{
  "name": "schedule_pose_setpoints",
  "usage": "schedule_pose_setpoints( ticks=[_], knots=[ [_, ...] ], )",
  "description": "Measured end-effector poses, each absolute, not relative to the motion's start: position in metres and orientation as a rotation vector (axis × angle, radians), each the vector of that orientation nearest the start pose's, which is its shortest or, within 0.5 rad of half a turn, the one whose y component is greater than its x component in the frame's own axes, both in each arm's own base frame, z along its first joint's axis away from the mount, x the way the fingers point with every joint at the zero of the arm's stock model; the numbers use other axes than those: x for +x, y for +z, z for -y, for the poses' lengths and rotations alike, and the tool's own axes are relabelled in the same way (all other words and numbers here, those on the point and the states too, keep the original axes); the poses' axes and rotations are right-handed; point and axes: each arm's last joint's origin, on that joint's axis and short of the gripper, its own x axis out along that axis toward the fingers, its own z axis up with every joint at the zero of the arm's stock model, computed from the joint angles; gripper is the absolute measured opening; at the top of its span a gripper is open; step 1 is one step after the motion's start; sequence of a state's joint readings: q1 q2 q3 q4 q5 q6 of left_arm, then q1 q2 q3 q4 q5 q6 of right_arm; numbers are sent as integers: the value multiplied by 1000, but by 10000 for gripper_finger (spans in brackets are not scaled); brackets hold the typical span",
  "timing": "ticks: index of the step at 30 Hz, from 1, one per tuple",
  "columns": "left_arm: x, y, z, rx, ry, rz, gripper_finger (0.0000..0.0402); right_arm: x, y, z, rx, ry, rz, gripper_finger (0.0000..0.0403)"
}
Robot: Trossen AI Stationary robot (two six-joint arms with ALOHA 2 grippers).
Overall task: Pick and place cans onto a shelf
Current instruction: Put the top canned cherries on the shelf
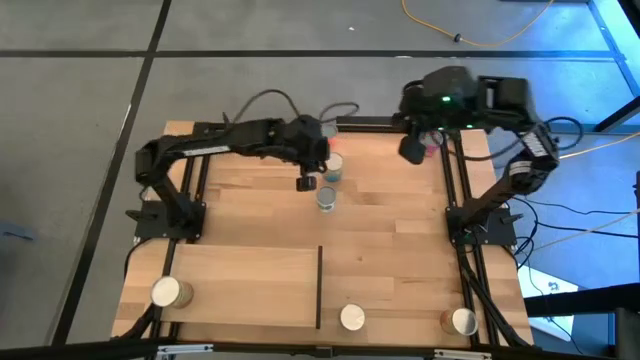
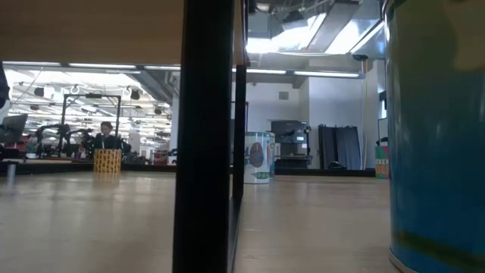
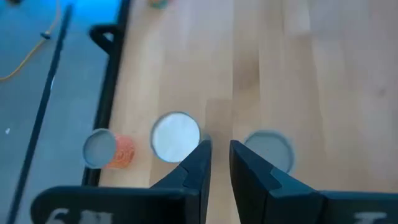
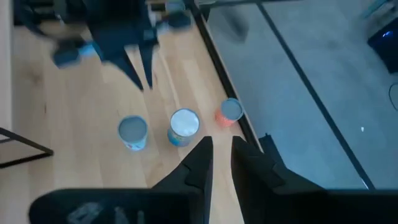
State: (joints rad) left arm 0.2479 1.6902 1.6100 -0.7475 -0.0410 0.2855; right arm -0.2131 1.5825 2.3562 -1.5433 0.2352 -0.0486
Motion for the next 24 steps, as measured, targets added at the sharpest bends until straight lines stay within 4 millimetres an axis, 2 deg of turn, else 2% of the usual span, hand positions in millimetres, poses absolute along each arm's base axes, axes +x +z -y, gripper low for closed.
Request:
schedule_pose_setpoints(
  ticks=[4, 10, 16, 24],
  knots=[
    [374, 303, -92, 255, 87, -947, 51, 200, 524, 50, -38, -417, -736, 59],
    [399, 268, -96, 259, 73, -976, 51, 190, 528, 48, -39, -424, -717, 59],
    [415, 255, -101, 346, 129, -931, 51, 189, 526, 50, -63, -477, -740, 59],
    [419, 238, -106, 323, 188, -986, 51, 189, 526, 50, -72, -497, -747, 59]
  ],
)
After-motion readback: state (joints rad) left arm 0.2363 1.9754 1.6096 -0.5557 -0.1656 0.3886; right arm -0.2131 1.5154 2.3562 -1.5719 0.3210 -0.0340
